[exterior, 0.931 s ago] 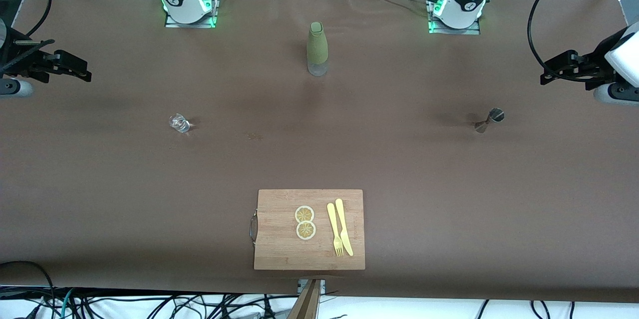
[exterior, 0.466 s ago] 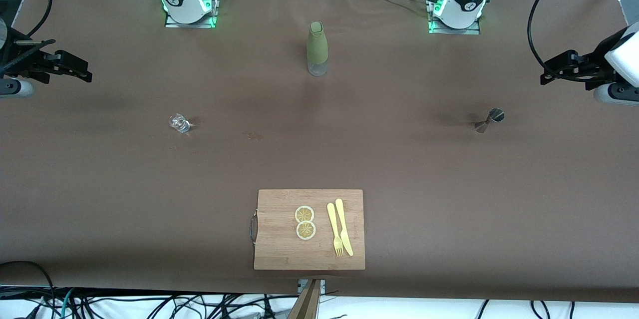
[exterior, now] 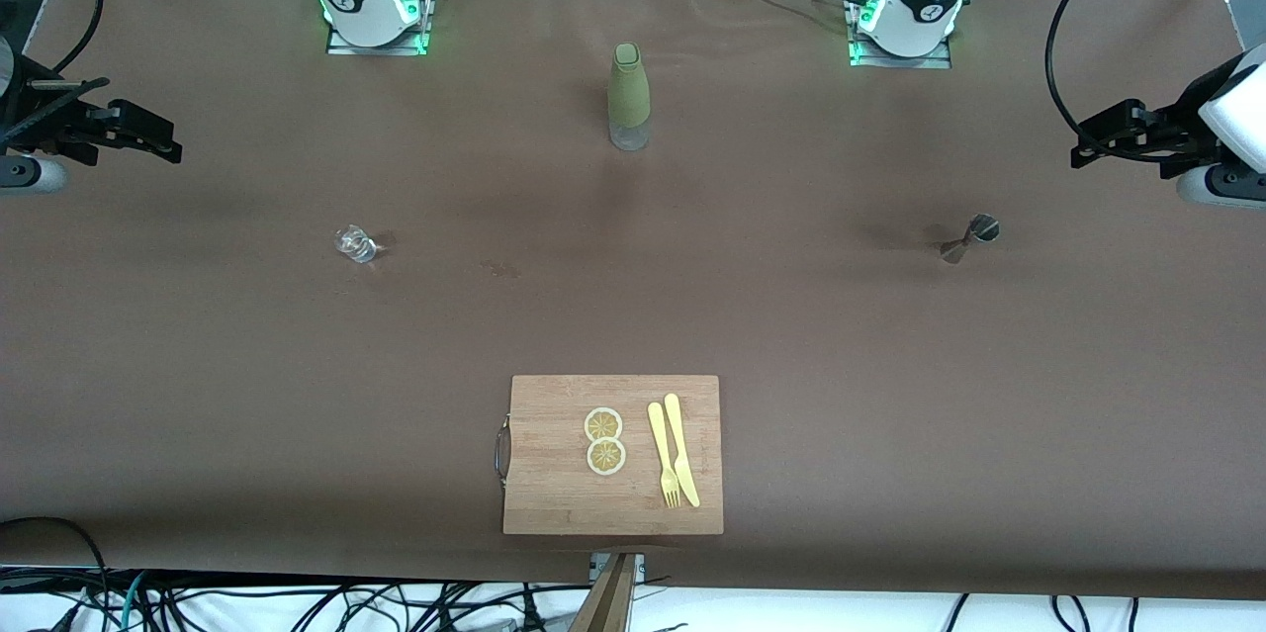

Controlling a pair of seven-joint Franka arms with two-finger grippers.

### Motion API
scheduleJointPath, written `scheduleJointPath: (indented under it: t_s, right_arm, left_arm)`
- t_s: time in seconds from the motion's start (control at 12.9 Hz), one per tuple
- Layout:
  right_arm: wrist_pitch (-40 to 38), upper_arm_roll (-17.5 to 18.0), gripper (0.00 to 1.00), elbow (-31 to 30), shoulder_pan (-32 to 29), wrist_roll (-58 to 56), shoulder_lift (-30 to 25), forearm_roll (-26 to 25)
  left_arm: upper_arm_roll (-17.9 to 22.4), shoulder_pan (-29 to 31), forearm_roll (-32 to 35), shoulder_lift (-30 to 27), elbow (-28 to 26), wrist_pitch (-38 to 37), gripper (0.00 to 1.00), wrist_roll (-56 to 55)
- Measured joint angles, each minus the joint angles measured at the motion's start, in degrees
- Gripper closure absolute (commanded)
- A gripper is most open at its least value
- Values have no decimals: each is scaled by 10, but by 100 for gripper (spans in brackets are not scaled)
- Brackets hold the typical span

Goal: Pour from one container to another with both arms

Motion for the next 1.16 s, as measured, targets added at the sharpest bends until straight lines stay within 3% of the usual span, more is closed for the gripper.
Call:
scheduleJointPath:
  t_s: [0.31,0.7,1.16]
  right_arm:
    - [-1,-1,1,2,-2,0,0,0]
    - [0,-1,1,2,-2,0,0,0]
    - [-1,-2,1,2,-3,0,0,-4]
  left_arm:
    - [6,0,0,0,0,0,0,0]
    - [52,4,-10,0,0,0,0,3]
    - [81,11,-10,1,-6,0,0,92]
